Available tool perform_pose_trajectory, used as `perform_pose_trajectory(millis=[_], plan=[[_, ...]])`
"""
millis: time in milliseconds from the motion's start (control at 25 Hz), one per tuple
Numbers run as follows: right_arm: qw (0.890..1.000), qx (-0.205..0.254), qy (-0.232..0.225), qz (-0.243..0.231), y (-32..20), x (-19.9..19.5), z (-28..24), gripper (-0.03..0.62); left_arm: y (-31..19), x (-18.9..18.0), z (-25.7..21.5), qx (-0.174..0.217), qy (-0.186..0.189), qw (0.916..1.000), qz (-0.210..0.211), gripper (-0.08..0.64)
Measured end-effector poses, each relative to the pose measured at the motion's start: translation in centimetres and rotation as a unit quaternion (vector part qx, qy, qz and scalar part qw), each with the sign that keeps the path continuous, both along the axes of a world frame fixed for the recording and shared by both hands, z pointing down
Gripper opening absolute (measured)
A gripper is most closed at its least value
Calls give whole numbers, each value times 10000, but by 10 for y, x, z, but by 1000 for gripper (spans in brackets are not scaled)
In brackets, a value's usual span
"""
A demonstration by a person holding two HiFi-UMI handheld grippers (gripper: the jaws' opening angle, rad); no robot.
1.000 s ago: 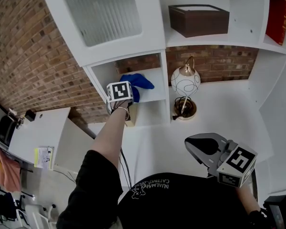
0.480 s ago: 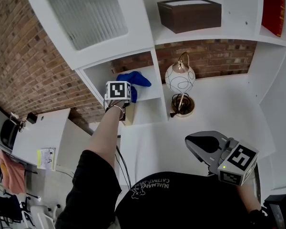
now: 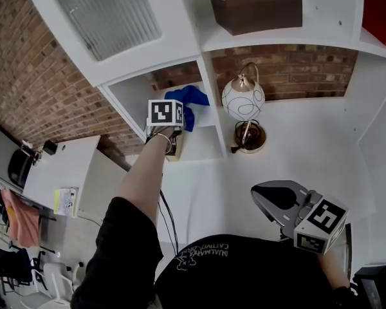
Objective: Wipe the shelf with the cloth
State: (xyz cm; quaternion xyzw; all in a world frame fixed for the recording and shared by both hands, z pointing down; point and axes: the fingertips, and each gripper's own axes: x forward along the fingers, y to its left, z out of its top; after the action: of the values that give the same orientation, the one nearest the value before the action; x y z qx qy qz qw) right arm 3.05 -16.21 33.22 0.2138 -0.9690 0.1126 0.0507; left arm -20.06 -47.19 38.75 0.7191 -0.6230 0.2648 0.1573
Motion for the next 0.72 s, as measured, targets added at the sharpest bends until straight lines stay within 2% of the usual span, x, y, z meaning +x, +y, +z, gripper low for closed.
perform_pose_trajectory(millis=[240,520,720], plan=[[9993,-76,-146,-330,-14,8,21,9,-2,20,2,138,-197,9997,-17,23],[9958,-320,-65,-852,-16,2,42,9,4,43,2,246,-60,9995,181,28],[9927,-439,-161,-1113,-22,-7,51,8,5,61,0,380,-135,9984,398,26]])
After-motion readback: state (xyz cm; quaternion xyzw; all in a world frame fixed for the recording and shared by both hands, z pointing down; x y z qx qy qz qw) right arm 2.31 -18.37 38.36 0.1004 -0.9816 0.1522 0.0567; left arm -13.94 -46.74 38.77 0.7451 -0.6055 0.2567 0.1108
